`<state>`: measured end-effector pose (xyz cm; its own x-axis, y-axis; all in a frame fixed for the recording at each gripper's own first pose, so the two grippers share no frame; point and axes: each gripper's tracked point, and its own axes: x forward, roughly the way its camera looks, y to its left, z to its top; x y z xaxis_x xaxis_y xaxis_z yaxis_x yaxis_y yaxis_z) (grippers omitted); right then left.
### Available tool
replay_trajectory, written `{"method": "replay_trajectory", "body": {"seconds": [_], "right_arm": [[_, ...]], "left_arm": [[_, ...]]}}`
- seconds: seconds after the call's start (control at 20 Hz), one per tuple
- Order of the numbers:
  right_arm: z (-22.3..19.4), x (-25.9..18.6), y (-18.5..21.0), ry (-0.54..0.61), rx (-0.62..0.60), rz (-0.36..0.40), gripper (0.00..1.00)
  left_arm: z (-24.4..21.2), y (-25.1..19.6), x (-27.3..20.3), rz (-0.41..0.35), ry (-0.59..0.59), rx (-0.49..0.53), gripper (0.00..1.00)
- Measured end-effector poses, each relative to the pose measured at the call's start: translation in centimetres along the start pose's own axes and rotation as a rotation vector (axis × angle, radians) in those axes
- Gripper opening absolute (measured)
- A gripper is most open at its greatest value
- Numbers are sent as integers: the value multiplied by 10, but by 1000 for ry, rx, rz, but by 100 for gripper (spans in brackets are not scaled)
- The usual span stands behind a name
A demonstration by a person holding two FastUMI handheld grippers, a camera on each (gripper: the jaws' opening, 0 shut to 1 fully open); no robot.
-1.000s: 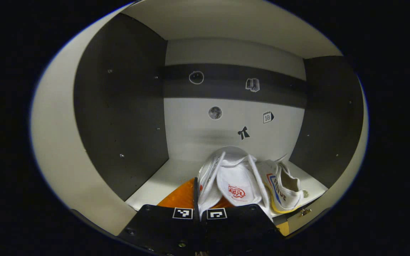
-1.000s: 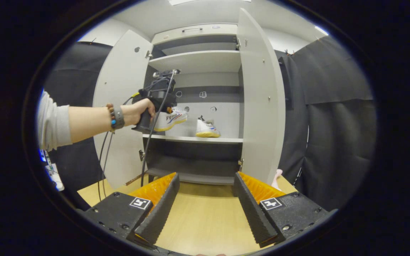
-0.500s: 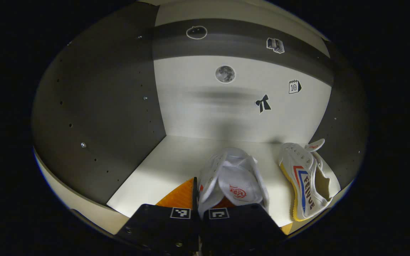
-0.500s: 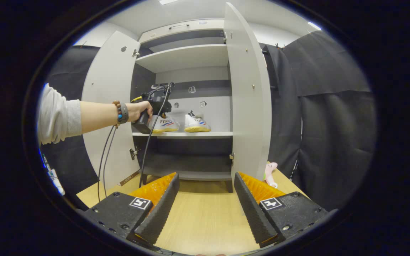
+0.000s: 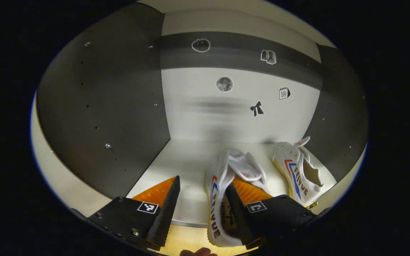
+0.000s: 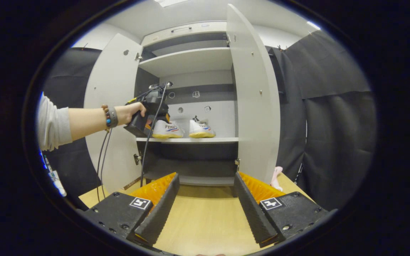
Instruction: Grab one shoe with the right hand and put it into the shoe cabinet, grab the other shoe with the left hand and put it into the shoe cabinet; then close the right door with the right hand and the left door with the left hand.
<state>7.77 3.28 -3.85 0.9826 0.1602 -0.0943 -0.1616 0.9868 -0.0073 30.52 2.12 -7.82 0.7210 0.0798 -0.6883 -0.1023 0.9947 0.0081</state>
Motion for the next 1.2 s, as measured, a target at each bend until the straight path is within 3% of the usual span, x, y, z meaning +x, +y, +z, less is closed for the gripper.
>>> {"method": "replay_trajectory", "body": {"seconds": [0.25,0.35,0.4,0.45,0.5,0.55,0.7,0.75,0.8,0.9,0.95,1.0,1.15,1.2], "right_arm": [[11,-9,4,-28,-8,17,97],[17,-16,3,-40,-11,18,97],[21,-22,-3,-49,-12,17,97],[24,-25,-4,-52,-18,15,96],[26,-29,-6,-56,-26,14,96],[28,-33,-8,-60,-32,14,96],[36,-46,-19,-69,-38,-2,97],[40,-50,-24,-74,-41,-12,97],[45,-53,-30,-84,-42,-27,97],[61,-57,-47,-110,-40,-61,97],[70,-58,-58,-124,-39,-81,97],[78,-59,-69,-133,-35,-103,96],[103,-62,-105,-171,-29,-166,98],[112,-61,-121,-184,-38,-195,98]], "left_arm": [[17,5,-75,-17,-230,11,74],[14,-2,-123,-61,-324,3,73],[7,-5,-145,-82,-368,-8,71],[-1,-7,-169,-111,-407,-11,61],[-13,-12,-191,-144,-437,-25,81],[-26,-18,-209,-179,-455,-39,72],[-65,-21,-258,-225,-505,-84,79],[-76,-19,-273,-223,-523,-90,65],[-87,-17,-287,-214,-547,-86,80],[-113,-19,-312,-214,-569,-74,81],[-123,-21,-322,-222,-575,-77,96],[-134,-20,-330,-220,-576,-87,82],[-152,-18,-348,-220,-593,-116,87],[-155,-16,-351,-218,-599,-121,100]]}}
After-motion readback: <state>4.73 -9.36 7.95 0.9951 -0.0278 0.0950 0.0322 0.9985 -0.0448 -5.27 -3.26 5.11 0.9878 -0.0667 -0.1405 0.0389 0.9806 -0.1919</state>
